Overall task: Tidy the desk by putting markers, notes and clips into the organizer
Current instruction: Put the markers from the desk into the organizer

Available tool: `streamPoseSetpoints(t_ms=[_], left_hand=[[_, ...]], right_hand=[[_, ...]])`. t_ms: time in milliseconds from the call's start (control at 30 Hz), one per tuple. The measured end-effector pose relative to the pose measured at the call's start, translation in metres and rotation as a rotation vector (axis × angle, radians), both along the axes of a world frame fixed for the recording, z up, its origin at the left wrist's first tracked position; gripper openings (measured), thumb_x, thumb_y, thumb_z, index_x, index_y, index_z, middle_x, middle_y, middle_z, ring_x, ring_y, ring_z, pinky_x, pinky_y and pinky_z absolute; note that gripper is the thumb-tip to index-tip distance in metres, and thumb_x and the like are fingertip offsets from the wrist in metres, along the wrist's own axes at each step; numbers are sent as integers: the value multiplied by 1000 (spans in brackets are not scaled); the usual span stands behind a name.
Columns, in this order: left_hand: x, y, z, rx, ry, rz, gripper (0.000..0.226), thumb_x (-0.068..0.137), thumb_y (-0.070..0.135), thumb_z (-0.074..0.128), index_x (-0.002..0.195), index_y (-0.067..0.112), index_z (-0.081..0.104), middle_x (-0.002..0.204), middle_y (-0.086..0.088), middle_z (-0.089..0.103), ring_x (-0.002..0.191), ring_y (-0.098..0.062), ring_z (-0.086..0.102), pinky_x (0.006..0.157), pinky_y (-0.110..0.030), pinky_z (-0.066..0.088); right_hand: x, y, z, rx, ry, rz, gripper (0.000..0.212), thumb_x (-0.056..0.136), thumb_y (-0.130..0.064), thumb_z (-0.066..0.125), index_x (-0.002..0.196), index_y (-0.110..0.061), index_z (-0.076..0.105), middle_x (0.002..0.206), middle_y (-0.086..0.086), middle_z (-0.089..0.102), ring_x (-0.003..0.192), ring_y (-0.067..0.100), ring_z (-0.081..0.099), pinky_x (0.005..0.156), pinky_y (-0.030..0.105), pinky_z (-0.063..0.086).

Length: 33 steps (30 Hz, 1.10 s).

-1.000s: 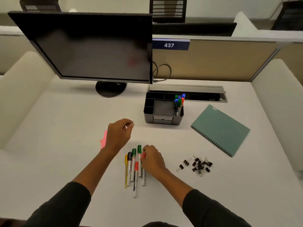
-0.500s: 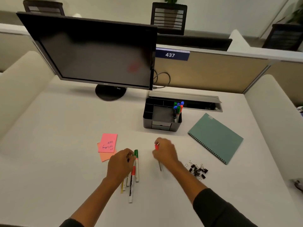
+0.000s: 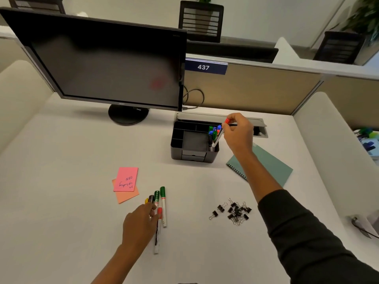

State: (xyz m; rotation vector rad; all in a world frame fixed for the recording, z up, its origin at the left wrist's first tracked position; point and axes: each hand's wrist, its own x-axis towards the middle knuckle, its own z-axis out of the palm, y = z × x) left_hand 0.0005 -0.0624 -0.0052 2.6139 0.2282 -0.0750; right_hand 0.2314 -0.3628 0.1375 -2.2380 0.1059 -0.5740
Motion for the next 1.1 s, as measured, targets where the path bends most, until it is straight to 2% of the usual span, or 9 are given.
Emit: streamPoseSetpoints(t_ms=[200,400,500,700,800,900,1000,1100], left_hand=[[-9,1,3,-30,-11,12,28,90,36,78,111,19,73,89,8,71,70,-17,68,65,-35,56],[-9,2,10,24,34,7,30,91,41,75,113,19,73,95,6,73,75,-17,69,68,-31,55],[-8,0,13,38,31,9,30,91,38,76,114,19,74,98,5,75,77,-18,70,69,-30,53],[-4,-5,18,69,19,2,24,92,31,75,111,17,74,101,1,77,77,-19,71,67,-27,49],[-2,-5,18,75,18,0,17,92,29,74,107,19,74,98,3,77,74,-19,70,66,-30,53],[-1,-8,19,93,20,-19,9,92,25,72,99,19,73,91,3,75,70,-22,69,63,-32,52],[2,-12,18,81,32,-46,3,92,24,70,93,22,71,86,6,72,70,-21,67,64,-36,54],[6,-16,15,110,58,-72,7,94,29,68,89,23,67,82,7,69,70,-18,66,65,-36,54]], right_hand=[[2,5,-25,-71,85,74,11,95,-11,71,105,-14,68,100,2,68,88,15,68,78,22,61],[-1,6,-45,-104,170,57,13,94,-16,73,107,-13,68,105,5,69,92,17,68,80,27,60],[-3,4,-50,-128,189,57,17,94,-18,73,109,-13,67,107,6,69,92,20,68,82,31,61],[-9,1,-51,-154,234,34,29,94,-23,73,121,-12,68,115,6,68,98,20,66,83,31,58],[-17,-2,-49,-120,228,-4,31,93,-26,73,123,-18,67,116,1,68,94,18,68,76,29,58],[-33,-3,-47,-115,200,-26,28,93,-27,73,120,-23,67,114,-3,69,85,13,68,66,19,48],[-57,-3,-45,-84,180,-28,26,93,-27,74,118,-22,68,115,-4,70,77,8,64,64,18,48],[-83,-5,-48,-64,167,-7,23,93,-24,74,115,-20,69,115,-5,70,74,5,64,60,16,46]])
